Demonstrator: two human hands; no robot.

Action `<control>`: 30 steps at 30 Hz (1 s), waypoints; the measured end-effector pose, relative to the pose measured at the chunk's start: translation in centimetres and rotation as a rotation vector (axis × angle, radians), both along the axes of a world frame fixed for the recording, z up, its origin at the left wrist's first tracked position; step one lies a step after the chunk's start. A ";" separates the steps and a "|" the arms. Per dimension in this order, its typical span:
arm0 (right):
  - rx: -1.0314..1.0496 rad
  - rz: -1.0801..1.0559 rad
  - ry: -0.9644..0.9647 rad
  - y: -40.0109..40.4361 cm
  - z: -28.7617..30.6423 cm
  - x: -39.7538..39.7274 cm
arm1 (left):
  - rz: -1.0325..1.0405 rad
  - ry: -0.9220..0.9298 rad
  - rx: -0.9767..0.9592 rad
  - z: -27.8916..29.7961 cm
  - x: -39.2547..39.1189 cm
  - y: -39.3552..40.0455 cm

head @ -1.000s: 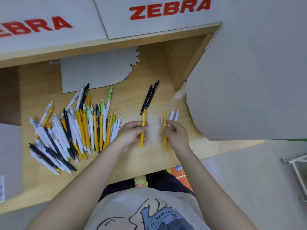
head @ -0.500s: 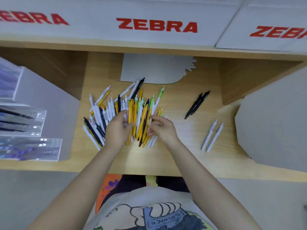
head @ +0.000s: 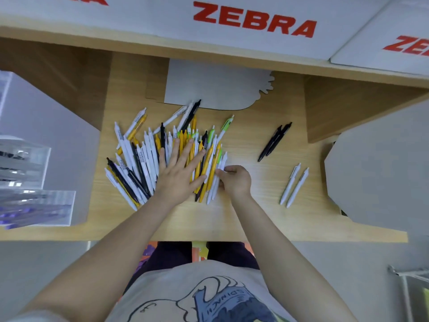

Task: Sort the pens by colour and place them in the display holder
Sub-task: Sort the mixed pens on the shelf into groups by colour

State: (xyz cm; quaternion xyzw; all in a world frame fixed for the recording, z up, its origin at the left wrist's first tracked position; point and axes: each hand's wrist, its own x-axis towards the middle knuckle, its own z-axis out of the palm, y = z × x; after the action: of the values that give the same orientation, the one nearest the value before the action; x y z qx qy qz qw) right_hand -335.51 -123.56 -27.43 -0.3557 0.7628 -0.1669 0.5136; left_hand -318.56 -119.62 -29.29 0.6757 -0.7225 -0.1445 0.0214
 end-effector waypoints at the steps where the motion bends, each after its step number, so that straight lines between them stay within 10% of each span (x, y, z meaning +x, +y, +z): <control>1: 0.016 -0.014 -0.022 0.1 -0.1 0.2 | -0.008 -0.004 -0.005 -0.1 0.2 0.1; 15: -0.007 -0.073 -0.225 0.7 1.9 -1.5 | -0.037 0.049 0.001 1.9 0.9 -0.2; 18: -0.045 -0.073 -0.414 0.2 3.9 -3.9 | 0.022 0.357 -0.040 5.0 -1.3 -0.9; 22: -0.097 -0.107 -0.568 -0.9 5.9 -6.8 | 0.295 0.921 0.598 8.7 -6.1 -3.3; 30: -0.129 -0.079 -0.442 0.4 6.9 -13.2 | 0.387 1.038 0.709 8.0 -13.8 -4.7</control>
State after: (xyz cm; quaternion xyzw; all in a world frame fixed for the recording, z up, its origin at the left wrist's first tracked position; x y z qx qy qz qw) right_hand -348.74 -123.11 -20.55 -0.3124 0.6329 -0.3091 0.6374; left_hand -332.35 -124.30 -21.29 0.6022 -0.3922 -0.6746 0.1687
